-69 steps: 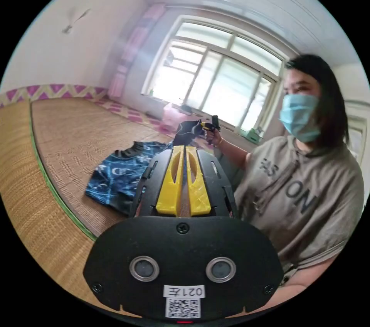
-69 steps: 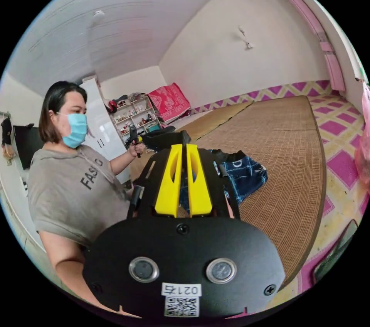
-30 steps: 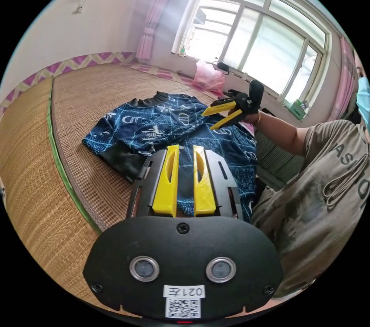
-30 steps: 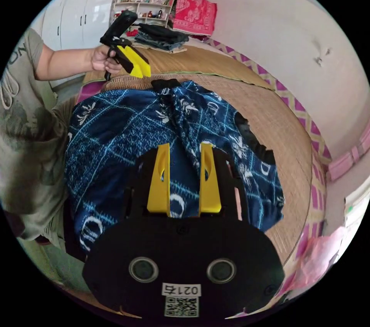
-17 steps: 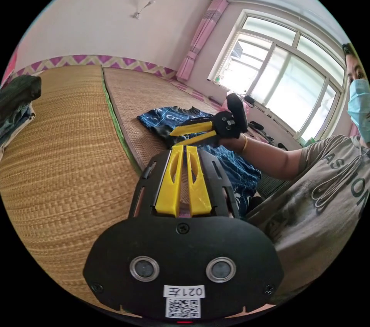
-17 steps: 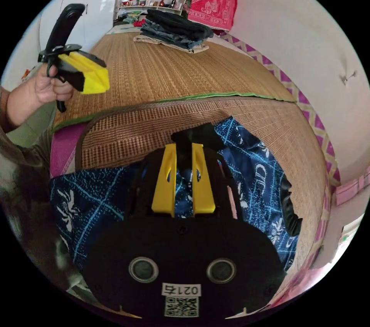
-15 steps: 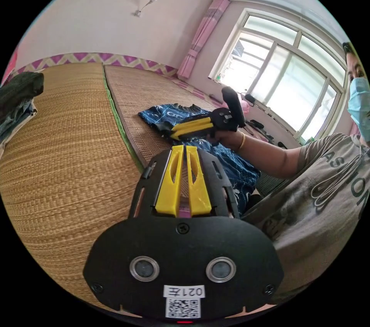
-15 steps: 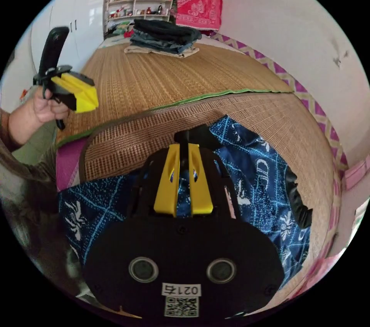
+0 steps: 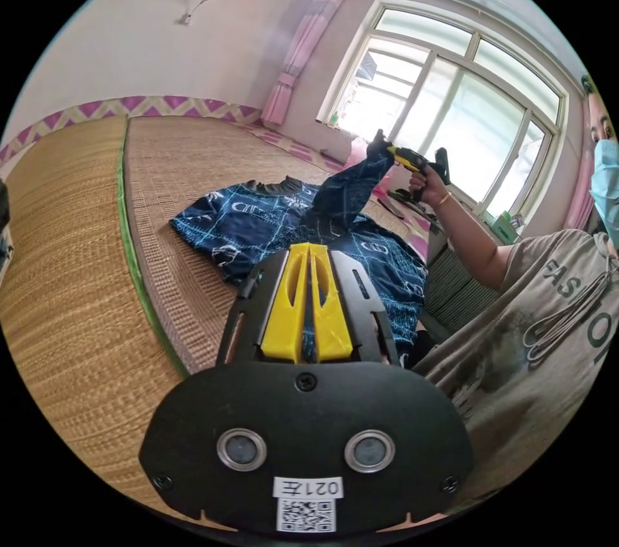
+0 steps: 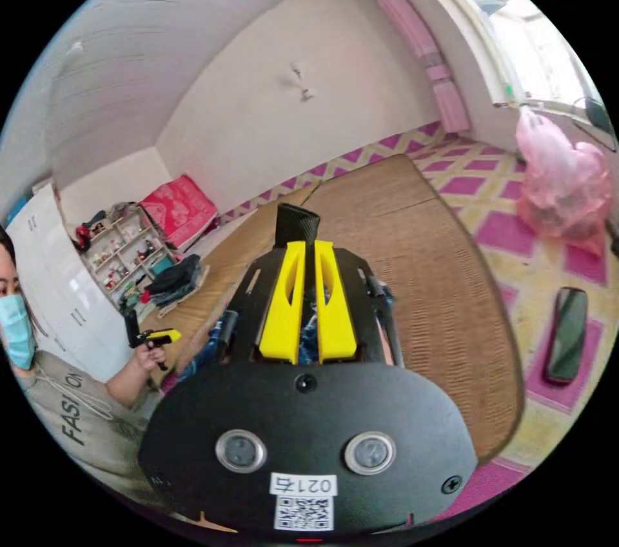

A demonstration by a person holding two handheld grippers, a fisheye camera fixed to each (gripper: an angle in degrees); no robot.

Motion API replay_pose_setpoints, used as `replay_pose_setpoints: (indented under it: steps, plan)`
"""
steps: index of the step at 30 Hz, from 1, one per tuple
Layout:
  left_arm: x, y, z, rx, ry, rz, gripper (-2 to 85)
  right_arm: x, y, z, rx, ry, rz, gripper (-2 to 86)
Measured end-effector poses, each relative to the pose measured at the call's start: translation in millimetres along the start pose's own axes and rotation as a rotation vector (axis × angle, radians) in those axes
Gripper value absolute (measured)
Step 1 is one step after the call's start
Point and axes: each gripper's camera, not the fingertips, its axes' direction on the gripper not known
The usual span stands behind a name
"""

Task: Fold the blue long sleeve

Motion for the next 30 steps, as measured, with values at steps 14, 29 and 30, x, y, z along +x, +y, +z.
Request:
replay_pose_setpoints:
  steps: [14,29,30]
  plan:
    - [101,-116,174,-0.141,0.008,0.027,-0.9,410,47,-248,0.107,0.392,0.479,0.9]
    - [254,-198,346,-0.242,0.043,0.124,0.6,536,277,-394,0.403,0.094,0.791,1.9]
    - [264,-202,353,-0.249,0.033,0.152,1.0,527,291,-407,0.443,0.074,0.762,2.1]
